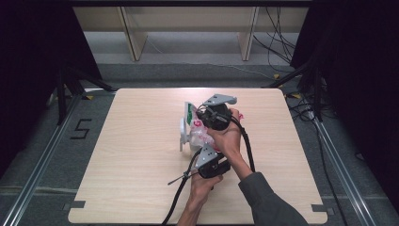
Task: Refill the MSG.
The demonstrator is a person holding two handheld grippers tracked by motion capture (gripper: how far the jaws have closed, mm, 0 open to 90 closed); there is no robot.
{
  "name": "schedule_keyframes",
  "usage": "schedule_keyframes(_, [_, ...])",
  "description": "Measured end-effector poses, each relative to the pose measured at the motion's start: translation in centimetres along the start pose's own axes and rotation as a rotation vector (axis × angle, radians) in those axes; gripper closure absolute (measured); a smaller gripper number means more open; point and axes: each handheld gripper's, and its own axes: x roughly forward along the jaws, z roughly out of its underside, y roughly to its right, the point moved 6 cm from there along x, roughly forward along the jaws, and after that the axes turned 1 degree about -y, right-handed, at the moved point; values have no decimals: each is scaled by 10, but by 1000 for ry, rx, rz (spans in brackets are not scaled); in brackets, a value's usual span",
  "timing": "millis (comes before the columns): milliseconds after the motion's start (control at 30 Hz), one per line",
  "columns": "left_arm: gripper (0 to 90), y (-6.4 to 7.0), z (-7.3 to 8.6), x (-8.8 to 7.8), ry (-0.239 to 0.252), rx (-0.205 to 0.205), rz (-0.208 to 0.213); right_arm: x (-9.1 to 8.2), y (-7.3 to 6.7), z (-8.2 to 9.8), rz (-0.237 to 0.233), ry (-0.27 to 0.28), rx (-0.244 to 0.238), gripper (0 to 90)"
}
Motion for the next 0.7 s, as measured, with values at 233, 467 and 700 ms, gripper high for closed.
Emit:
schedule_keyframes(233, [759,1,-2,0,29,-24,7,2,-1,-1,1,6,-18,900])
schedule_keyframes(467, [760,1,-2,0,30,-29,0,1,0,-2,-2,8,-5,900])
schedule_keyframes(700, [761,-1,-1,-1,14,-9,1,0,1,-2,-4,12,10,900])
